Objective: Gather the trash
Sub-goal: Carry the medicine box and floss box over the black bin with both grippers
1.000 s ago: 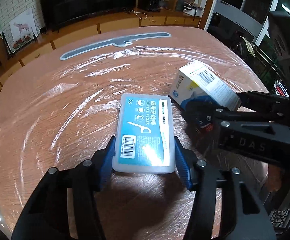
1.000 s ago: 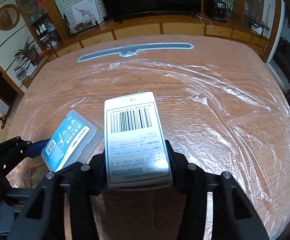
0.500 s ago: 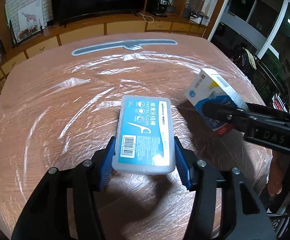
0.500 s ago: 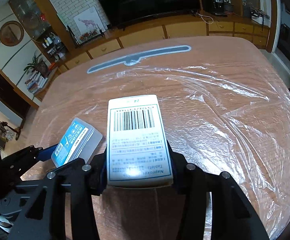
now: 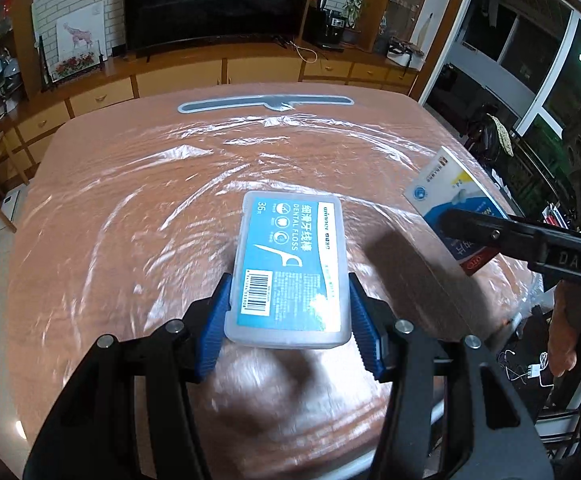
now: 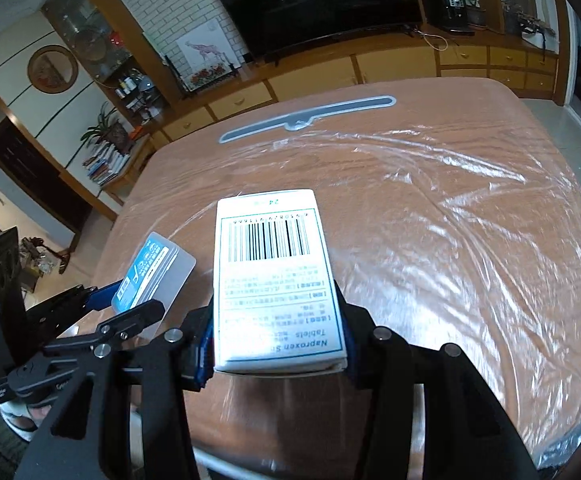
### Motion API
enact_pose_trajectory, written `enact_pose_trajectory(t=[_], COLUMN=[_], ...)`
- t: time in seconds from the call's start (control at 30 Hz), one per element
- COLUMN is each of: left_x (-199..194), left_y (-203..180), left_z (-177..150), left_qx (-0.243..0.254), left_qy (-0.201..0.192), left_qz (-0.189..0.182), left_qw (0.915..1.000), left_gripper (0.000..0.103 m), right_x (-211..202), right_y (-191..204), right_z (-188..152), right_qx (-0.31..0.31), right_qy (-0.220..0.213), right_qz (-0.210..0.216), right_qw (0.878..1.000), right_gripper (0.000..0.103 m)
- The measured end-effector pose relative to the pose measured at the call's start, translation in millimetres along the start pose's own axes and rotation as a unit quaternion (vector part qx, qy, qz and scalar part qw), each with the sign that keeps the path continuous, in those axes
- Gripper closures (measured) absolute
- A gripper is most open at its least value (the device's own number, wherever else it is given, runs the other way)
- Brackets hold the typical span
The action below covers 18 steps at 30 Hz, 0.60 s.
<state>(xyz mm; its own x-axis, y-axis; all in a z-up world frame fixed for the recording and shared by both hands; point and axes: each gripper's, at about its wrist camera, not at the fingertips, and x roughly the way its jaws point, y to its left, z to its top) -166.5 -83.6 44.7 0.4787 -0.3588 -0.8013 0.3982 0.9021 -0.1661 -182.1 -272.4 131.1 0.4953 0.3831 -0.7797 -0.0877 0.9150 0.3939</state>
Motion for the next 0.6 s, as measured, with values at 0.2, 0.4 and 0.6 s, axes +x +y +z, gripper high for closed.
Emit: enact_pose_trajectory(t=[0.2,0.4,0.6], left_x=[-25,-48,-65], left_y=[-13,-28,-47], left_z=[-23,-47,-75], left_qx=[0.009,0.017,0.029], left_qy=[-0.011,-0.02,-0.019], left_qz=[0.003,-0.012,-0.029], left_qw=[0.9999,0.9996,0.999], left_gripper=[0.047,0.047,0.047], right_x=[-25,-51,-65], right_y=[5,16,25], right_z=[-29,-62,-91], right_qx=[-0.015,-0.043,-0.072], right_qy=[0.01,0.026,0.043], right_qz=[0.017,0.043,0.061], right_qw=[1.0,0.998,0.995], right_gripper=[0.056,0.056,0.056])
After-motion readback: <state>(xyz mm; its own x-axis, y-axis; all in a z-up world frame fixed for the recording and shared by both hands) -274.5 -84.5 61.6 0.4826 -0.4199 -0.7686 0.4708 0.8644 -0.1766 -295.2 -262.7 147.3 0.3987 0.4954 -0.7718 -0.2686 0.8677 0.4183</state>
